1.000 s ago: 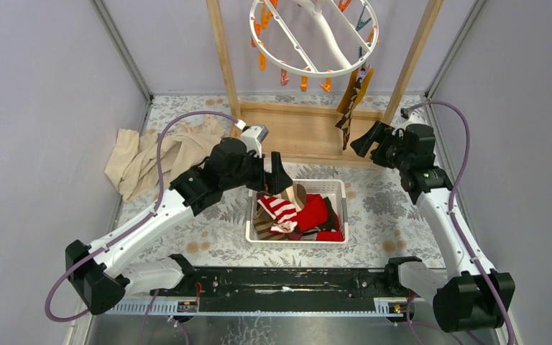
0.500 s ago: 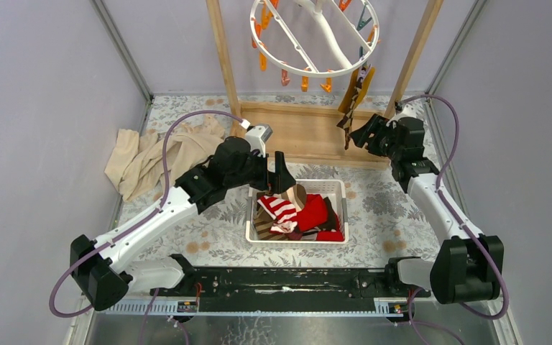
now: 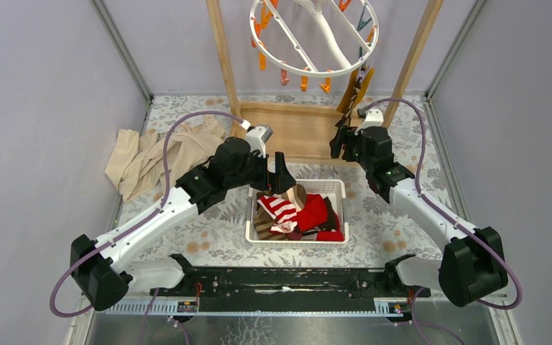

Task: Remove the socks clipped to the hanger
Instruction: Remove the sock from the hanger.

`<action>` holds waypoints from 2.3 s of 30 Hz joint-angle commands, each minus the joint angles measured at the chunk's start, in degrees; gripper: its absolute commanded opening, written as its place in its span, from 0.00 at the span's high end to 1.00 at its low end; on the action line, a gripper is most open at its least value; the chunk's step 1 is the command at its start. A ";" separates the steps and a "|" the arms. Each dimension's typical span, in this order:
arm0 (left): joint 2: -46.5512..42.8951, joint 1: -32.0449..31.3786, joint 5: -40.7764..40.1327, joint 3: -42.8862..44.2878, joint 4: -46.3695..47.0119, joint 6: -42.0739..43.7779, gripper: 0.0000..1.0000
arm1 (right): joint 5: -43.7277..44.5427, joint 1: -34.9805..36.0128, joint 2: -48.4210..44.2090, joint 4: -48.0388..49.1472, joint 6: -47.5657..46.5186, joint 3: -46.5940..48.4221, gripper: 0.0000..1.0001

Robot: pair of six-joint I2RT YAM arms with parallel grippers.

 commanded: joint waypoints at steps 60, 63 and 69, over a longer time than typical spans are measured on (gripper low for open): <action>11.12 3.28 10.63 -3.01 42.44 3.03 0.01 | -35.51 -8.86 -3.94 -23.95 10.83 28.76 1.00; 14.32 4.42 11.90 -2.10 44.87 2.89 0.02 | -36.86 -8.86 -4.33 -25.11 10.75 29.64 1.00; 18.73 5.01 13.54 -1.09 51.16 3.27 0.01 | -38.63 -8.86 -4.62 -26.60 10.70 30.83 1.00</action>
